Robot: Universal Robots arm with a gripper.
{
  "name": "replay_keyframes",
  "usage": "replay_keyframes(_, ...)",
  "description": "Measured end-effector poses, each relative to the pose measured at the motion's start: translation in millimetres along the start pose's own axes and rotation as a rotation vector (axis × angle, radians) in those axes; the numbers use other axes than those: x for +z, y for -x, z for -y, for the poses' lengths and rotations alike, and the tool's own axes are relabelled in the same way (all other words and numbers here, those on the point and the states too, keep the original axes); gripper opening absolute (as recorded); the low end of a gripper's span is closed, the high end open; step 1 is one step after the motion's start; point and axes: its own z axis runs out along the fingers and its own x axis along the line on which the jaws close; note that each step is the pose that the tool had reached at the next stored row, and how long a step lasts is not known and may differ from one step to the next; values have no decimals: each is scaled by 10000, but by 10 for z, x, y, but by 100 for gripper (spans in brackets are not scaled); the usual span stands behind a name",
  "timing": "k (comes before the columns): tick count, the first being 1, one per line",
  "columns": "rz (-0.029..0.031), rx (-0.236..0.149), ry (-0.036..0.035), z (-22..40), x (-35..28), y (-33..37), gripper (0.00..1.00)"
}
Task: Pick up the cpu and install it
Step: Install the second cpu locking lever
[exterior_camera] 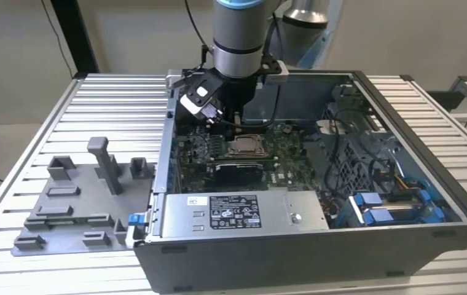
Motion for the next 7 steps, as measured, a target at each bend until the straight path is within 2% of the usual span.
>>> replay_keyframes(7,22,-7,61,0,0,0,0)
